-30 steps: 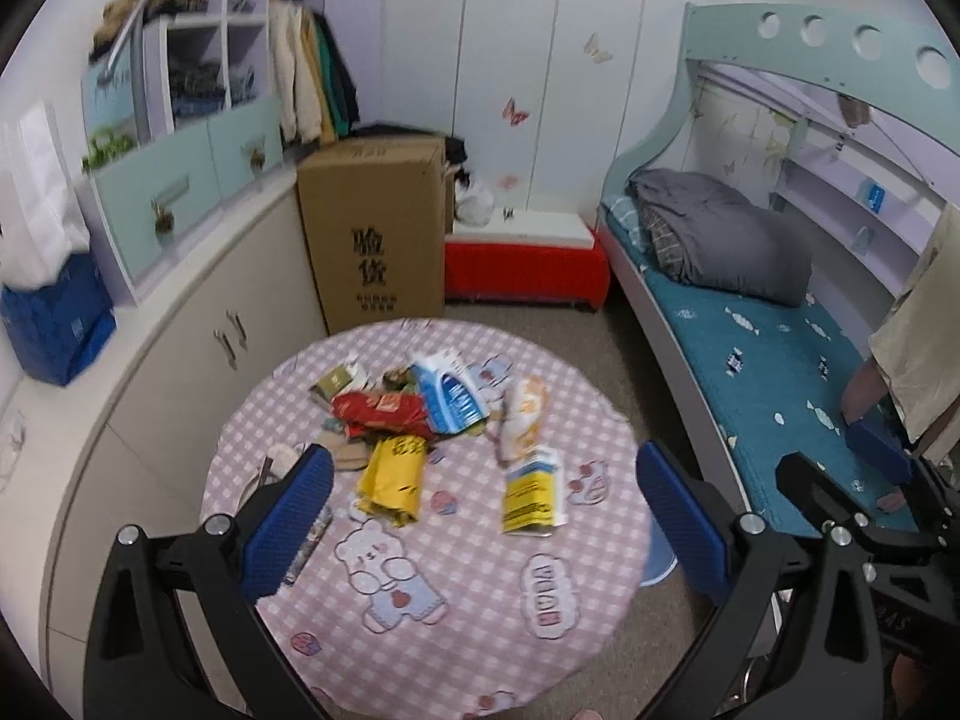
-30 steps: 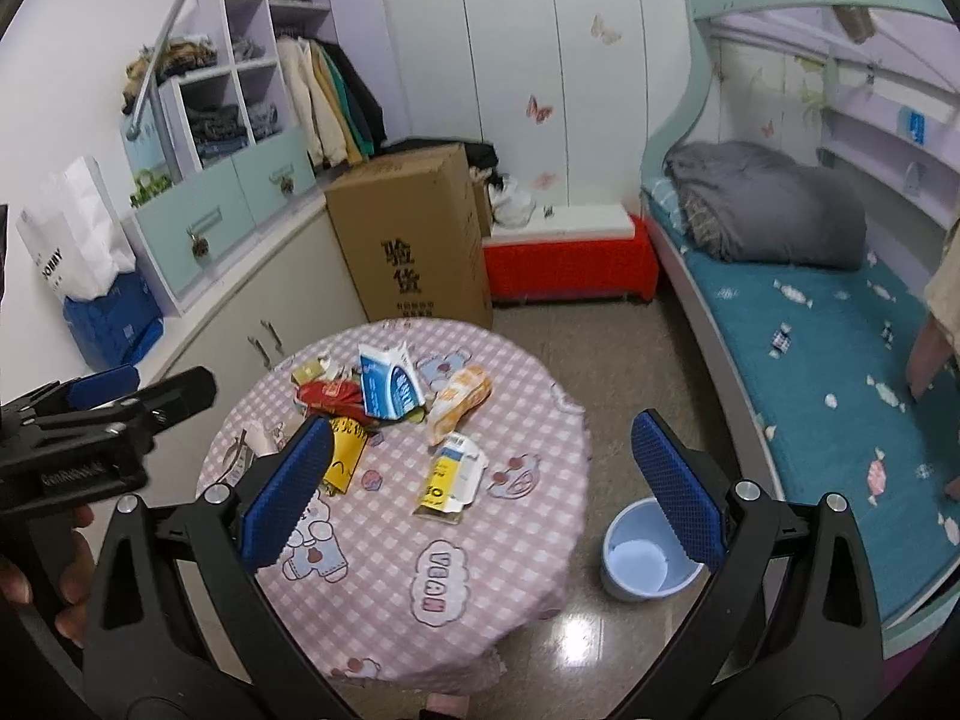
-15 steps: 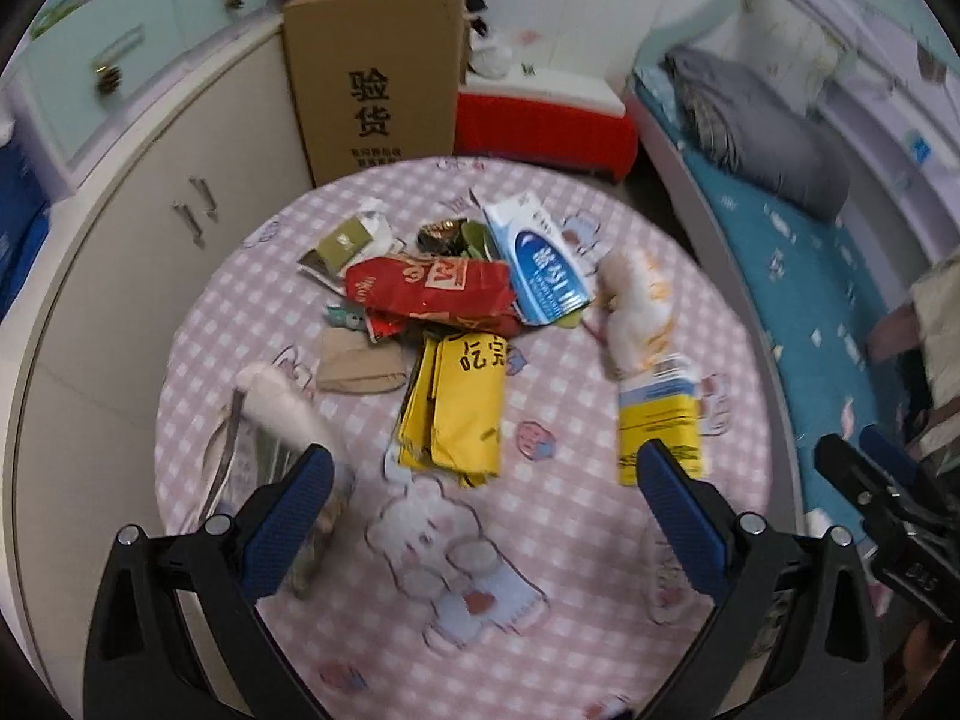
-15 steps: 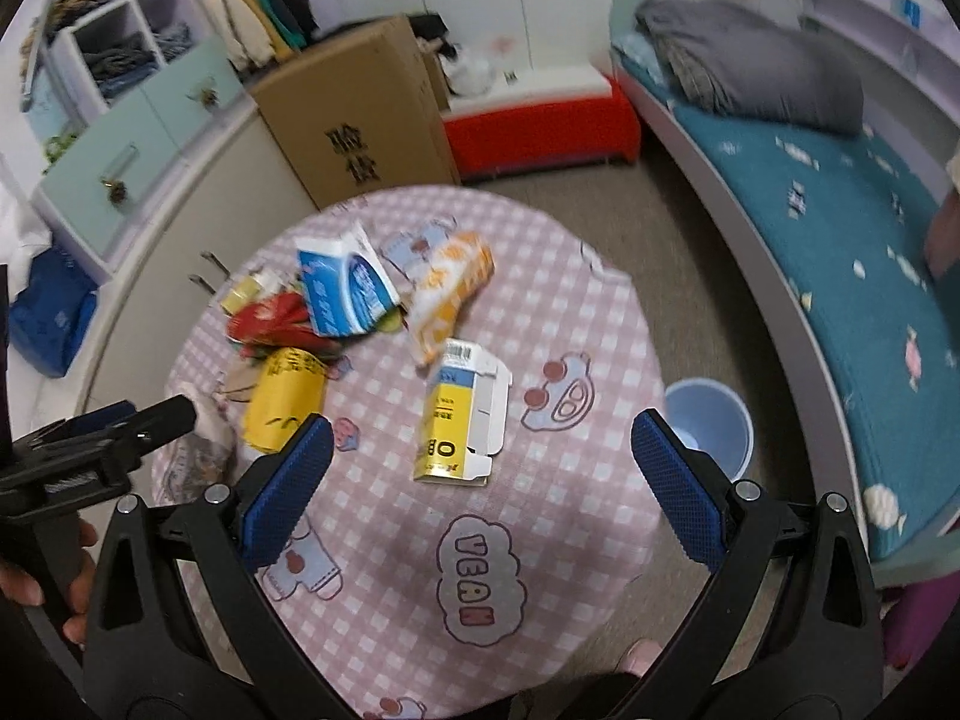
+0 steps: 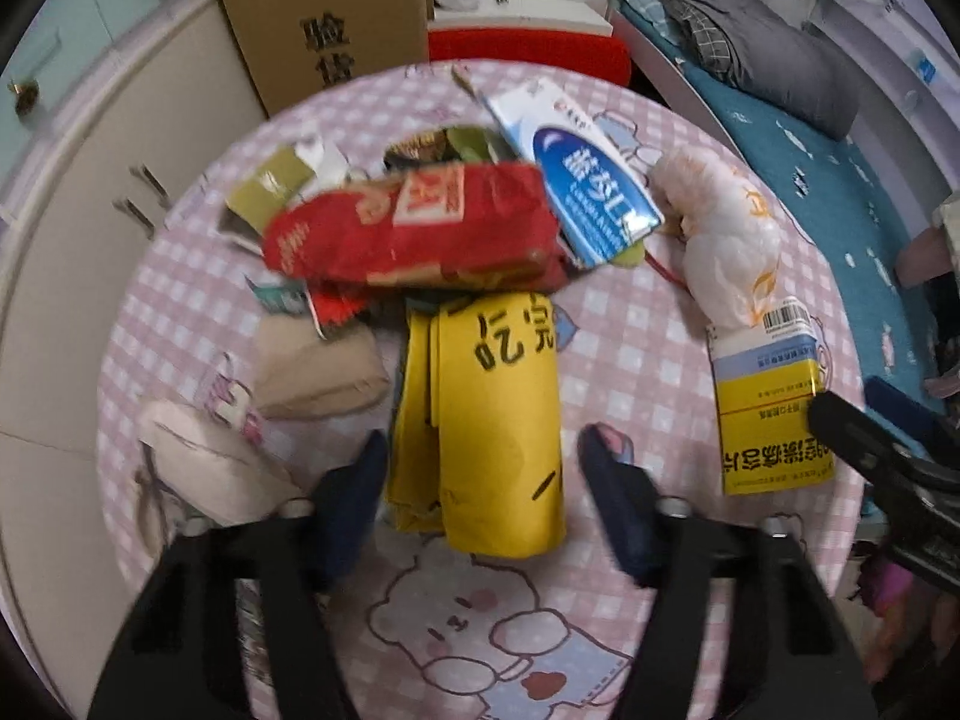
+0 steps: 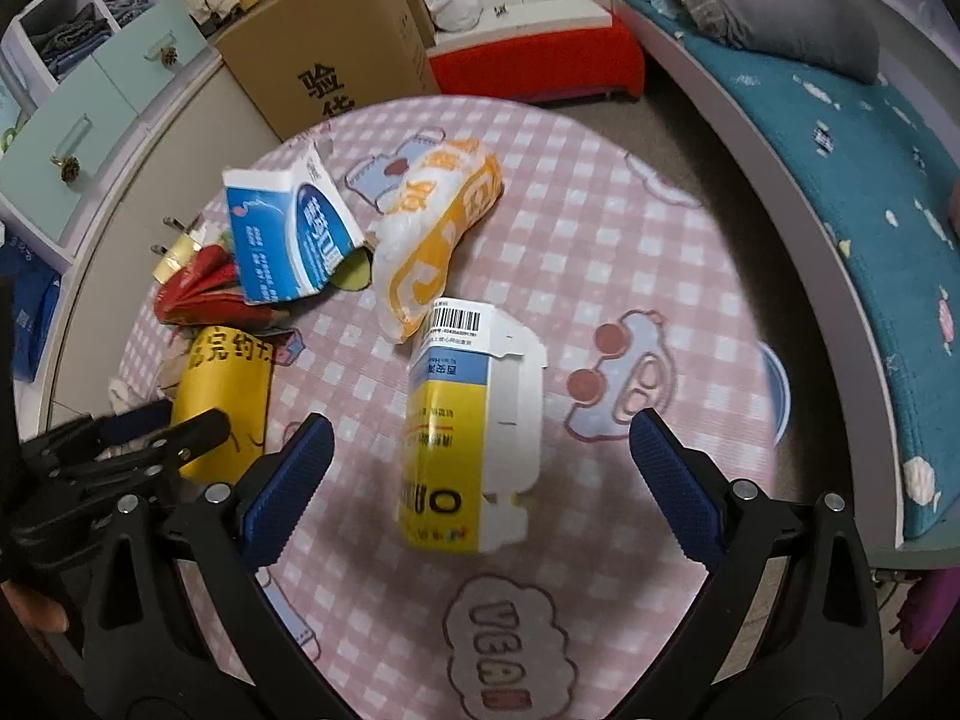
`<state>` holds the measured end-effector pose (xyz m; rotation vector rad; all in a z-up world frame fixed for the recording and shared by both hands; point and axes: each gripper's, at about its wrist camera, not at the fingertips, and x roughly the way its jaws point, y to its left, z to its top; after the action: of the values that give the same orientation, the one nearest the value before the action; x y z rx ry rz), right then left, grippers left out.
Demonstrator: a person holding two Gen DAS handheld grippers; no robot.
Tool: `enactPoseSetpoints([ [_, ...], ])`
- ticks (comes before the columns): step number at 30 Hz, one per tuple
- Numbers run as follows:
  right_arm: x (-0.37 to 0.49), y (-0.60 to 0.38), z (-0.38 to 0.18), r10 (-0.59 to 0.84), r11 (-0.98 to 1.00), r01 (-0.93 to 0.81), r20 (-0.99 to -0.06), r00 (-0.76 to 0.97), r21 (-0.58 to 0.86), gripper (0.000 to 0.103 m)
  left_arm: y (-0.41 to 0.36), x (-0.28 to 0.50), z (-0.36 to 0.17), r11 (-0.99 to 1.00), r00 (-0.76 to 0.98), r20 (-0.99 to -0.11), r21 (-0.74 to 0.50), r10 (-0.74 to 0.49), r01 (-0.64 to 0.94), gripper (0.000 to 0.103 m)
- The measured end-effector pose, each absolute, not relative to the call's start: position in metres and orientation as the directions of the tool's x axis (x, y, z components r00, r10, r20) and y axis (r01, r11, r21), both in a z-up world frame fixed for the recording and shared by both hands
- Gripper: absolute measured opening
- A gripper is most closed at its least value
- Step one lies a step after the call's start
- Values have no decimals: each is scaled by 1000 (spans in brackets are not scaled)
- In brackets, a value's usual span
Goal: Collect trash
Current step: 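Grasp the yellow snack bag with the left tool while the right tool grasps the yellow-white medicine box, then carry both items to the blue basin and open the right tool over it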
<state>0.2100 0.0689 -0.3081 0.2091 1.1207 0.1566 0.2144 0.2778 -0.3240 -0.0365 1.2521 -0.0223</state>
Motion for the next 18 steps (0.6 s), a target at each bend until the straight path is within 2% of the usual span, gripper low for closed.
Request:
enactPoseSetpoints([
  [2, 217, 73, -317, 237, 968, -16, -886, 400, 251, 84, 284, 213, -325, 998, 315, -948, -61, -54, -11, 42],
  [5, 222, 77, -329, 282, 956, -20, -898, 338, 293, 47, 292, 207, -320, 992, 316, -942, -125, -113, -17, 36],
  [14, 190, 70, -306, 406, 909, -22, -873, 272, 416, 43, 280, 171, -284, 978, 319, -931, -202, -178, -45, 34],
  [18, 175, 55, -280, 431, 897, -39, -851, 301, 440, 43, 255, 161, -255, 979, 356, -914, -205, -196, 12, 35],
])
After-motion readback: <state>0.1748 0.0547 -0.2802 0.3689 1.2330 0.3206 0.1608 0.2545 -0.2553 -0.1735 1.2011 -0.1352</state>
